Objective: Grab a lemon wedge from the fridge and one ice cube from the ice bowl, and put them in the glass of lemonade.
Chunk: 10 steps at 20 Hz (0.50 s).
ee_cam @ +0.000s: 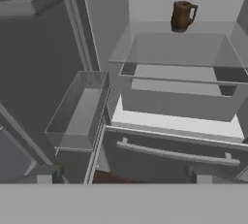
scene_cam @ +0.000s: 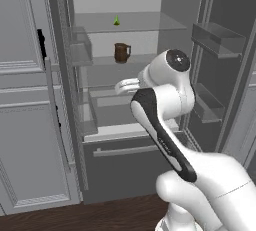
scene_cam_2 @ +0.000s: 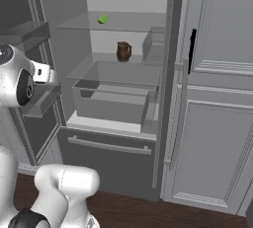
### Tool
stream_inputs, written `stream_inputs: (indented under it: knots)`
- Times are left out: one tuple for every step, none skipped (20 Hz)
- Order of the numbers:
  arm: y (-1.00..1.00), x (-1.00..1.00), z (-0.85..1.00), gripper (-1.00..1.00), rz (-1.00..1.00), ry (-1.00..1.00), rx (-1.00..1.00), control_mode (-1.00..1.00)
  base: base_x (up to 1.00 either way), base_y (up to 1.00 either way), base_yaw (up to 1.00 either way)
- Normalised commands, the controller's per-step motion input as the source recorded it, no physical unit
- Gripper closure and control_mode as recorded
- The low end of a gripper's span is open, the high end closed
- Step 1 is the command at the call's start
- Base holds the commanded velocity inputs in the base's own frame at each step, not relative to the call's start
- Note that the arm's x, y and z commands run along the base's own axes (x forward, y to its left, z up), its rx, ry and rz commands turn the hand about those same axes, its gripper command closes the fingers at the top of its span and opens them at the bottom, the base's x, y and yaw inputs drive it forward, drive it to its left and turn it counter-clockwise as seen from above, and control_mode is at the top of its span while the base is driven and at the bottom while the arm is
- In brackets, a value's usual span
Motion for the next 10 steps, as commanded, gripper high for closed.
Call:
stream_inputs:
  knots:
    - [-0.96,0.0,0.32,-1.0,-0.33,0.02,-0.17,-1.0,0.0,0.0,0.0]
    - [-1.0,0.0,0.51,-1.0,-0.31,0.12,-0.15,-1.0,0.0,0.0,0.0]
    - [-1.0,0.0,0.54,-1.0,-0.31,0.16,-0.11,-1.0,0.0,0.0,0.0]
    - [-1.0,0.0,0.54,-1.0,-0.31,0.16,-0.08,-1.0,0.0,0.0,0.0]
    - [-1.0,-0.05,0.56,-1.0,-0.28,0.14,-0.03,-1.0,0.0,0.0,0.0]
    - [-1.0,-0.19,0.61,-1.0,-0.26,0.13,0.0,-1.0,0.0,0.0,0.0]
    - [-0.93,-0.51,0.56,-1.0,-0.2,0.13,0.0,-1.0,0.0,0.0,0.0]
    - [-0.68,-0.62,0.39,-1.0,-0.15,0.13,0.0,-1.0,0.0,0.0,0.0]
    - [-0.49,-0.66,0.31,-1.0,-0.07,0.14,0.01,-1.0,0.0,0.0,0.0]
    - [-0.11,-0.71,0.18,-1.0,0.0,0.14,0.0,-1.0,0.0,0.0,0.0]
